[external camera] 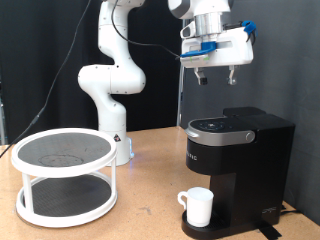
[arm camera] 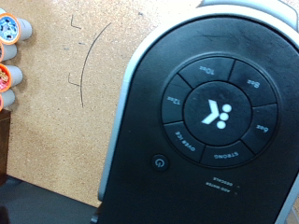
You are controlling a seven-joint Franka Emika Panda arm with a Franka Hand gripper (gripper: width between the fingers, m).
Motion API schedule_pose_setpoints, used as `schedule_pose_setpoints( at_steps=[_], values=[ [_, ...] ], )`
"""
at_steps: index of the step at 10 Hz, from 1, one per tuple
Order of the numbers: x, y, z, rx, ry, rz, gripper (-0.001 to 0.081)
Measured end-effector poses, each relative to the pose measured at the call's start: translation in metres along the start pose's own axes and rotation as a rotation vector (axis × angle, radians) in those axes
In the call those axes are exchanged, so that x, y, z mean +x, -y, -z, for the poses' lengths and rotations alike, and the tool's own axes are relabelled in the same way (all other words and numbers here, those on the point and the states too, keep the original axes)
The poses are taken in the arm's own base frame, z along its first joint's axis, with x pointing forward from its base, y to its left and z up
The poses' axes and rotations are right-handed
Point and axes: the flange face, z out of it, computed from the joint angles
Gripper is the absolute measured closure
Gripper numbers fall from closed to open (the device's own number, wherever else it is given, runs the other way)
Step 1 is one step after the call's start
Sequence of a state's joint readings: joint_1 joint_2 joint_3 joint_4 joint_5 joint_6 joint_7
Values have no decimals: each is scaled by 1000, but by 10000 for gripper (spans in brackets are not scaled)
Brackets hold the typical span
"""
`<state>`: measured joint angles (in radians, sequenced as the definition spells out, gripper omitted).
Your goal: Make a cup of coffee with the keurig machine
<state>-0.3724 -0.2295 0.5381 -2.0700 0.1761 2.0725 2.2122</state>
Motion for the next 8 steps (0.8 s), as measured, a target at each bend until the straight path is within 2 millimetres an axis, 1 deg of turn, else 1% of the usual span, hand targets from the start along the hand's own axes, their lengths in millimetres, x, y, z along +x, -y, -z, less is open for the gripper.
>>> schedule_pose_setpoints(
  at_steps=[2,5,6,7,8],
  values=[
    [-2,3,-1,-10,-21,17,72],
    [-4,5,-11,-66,-93,59,72],
    [-4,7,-15,-71,-103,64,217],
    [-3,9,-20,-79,-109,69,380],
    [-2,10,-25,-96,-115,77,380]
  ],
)
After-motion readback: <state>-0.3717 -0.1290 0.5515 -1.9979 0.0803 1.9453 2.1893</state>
